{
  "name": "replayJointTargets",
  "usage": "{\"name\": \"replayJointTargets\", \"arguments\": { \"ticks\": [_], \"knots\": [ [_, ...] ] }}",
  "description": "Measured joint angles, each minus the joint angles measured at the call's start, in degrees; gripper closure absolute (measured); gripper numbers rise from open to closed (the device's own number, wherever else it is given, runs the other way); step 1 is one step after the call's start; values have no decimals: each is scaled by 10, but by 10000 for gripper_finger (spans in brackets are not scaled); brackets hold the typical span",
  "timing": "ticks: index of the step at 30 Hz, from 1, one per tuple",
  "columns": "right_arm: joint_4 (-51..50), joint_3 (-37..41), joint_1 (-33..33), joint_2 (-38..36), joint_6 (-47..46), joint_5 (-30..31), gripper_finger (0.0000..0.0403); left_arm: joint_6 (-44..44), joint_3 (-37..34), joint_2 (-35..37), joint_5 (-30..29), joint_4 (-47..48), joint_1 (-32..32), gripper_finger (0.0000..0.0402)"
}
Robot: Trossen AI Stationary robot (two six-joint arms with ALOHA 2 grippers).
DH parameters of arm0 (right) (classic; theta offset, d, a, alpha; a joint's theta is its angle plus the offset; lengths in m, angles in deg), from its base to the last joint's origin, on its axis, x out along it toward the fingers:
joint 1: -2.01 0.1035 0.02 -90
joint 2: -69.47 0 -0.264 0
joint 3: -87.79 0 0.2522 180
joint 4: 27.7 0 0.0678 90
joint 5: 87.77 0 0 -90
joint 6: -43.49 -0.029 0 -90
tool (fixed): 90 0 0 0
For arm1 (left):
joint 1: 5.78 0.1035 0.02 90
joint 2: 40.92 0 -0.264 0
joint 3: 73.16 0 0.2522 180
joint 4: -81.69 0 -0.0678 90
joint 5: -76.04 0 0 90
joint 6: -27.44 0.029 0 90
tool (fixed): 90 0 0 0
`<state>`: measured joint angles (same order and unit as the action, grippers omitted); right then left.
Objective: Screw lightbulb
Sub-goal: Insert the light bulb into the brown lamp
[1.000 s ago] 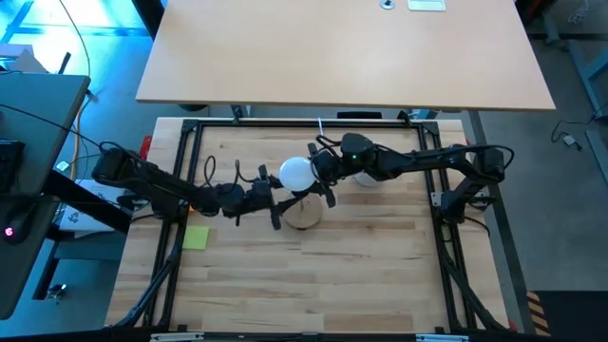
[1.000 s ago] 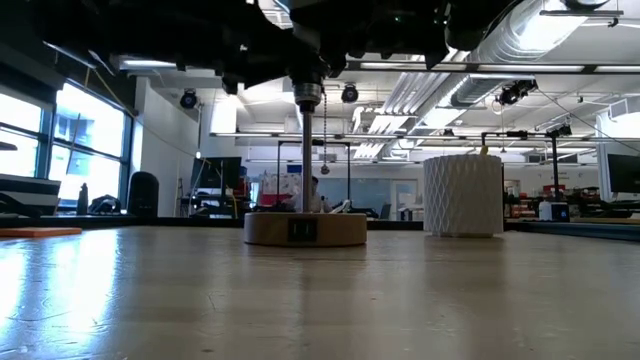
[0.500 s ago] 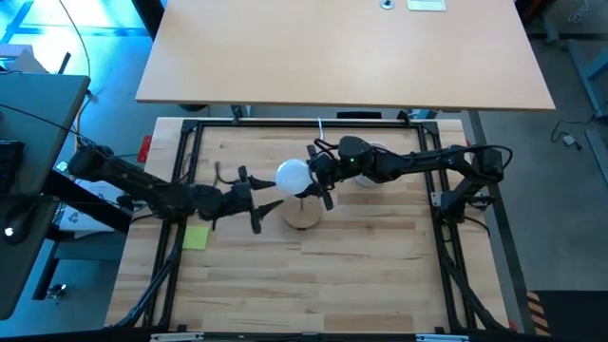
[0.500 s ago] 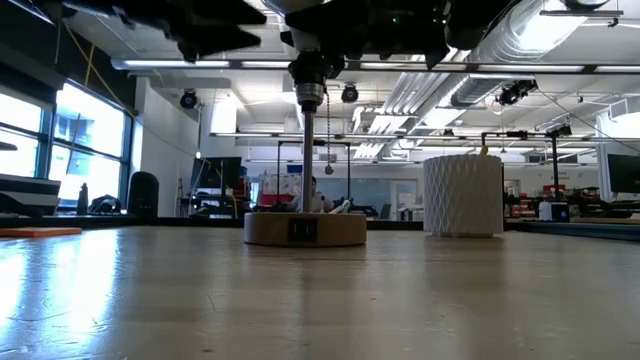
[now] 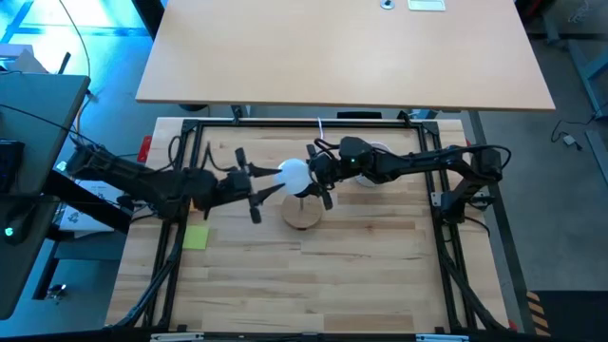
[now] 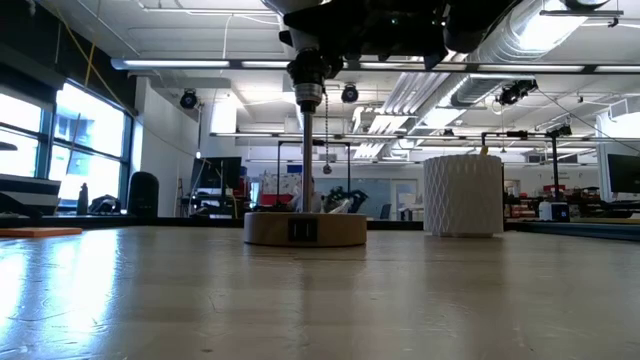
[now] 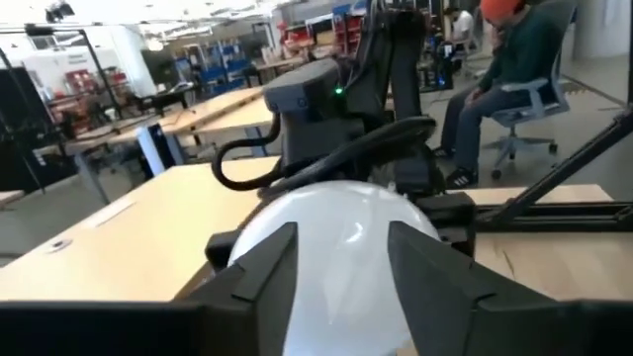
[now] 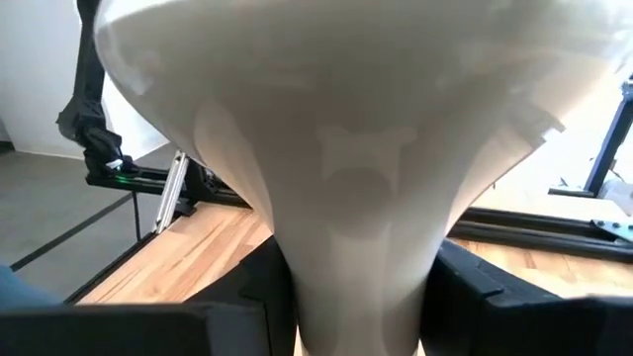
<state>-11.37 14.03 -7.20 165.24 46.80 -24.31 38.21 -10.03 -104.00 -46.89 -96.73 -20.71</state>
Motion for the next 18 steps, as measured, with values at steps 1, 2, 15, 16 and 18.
{"name": "replayJointTargets", "arguments": {
  "ticks": [1, 2, 15, 16, 18],
  "knots": [
    [11, 0, 0, 0, -4, 0, 260, 0, 7, -6, 11, 3, 10, 260],
    [25, 0, 0, 0, -7, 1, 260, 0, 11, -12, 22, 1, 18, 265],
    [280, 115, 6, -1, -82, 67, 261, 36, 55, -37, 52, 17, 42, 280],
    [307, 127, 2, -3, -99, 68, 261, 34, 55, -37, 52, 23, 42, 280],
    [337, 141, -1, -4, -115, 72, 261, 30, 55, -37, 52, 30, 42, 280]
  ]
}}
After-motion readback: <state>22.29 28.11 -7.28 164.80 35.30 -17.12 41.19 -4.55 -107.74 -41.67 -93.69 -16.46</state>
